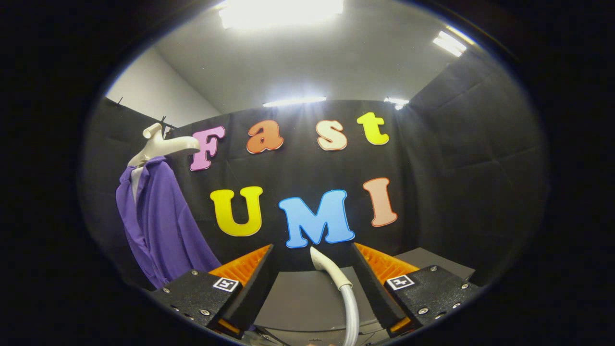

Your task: Iron the clothes twice with a garment steamer, once on the left side and once on the right side.

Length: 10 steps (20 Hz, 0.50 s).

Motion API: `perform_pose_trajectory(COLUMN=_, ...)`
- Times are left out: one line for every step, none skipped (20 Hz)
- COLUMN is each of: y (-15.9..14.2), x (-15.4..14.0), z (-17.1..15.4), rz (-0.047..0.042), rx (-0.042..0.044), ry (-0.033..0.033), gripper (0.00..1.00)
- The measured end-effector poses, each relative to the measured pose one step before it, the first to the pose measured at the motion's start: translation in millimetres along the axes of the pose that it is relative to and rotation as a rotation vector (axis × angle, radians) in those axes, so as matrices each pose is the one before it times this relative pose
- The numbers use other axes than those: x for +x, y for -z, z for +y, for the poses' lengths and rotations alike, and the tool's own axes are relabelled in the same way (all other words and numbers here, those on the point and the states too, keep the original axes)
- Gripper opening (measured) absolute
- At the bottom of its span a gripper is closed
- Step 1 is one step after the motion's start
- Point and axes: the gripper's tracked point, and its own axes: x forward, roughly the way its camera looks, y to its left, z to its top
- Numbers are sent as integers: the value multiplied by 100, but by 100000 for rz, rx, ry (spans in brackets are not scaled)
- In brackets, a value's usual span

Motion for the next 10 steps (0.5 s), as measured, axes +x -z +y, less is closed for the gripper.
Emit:
perform_pose_trajectory(y=933, x=1753, z=-698, rz=2888, rx=778, ry=-315, gripper=95)
perform_pose_trajectory(y=924, x=1729, z=-526, rz=3408, rx=1015, ry=-1020, gripper=95)
perform_pose_trajectory(y=922, x=1801, z=-493, rz=3439, rx=1048, ry=-1077, gripper=95)
perform_pose_trajectory(y=678, x=1512, z=-607, rz=3127, rx=832, ry=-947, gripper=95)
perform_pose_trajectory(y=331, x=1546, z=-619, rz=2309, rx=871, ry=-697, gripper=95)
perform_pose_trajectory(y=203, x=1422, z=-622, rz=2072, rx=1387, ry=-401, gripper=95)
perform_pose_trajectory(y=598, x=1266, z=-545, rz=2728, rx=1839, ry=-1060, gripper=95)
perform_pose_trajectory(y=551, x=1133, z=-259, rz=3085, rx=2242, ry=-1521, gripper=95)
perform_pose_trajectory(y=600, x=1236, z=-354, rz=3325, rx=2456, ry=-1186, gripper=96)
perform_pose_trajectory(y=563, x=1044, z=-398, rz=3493, rx=2668, ry=-1237, gripper=96)
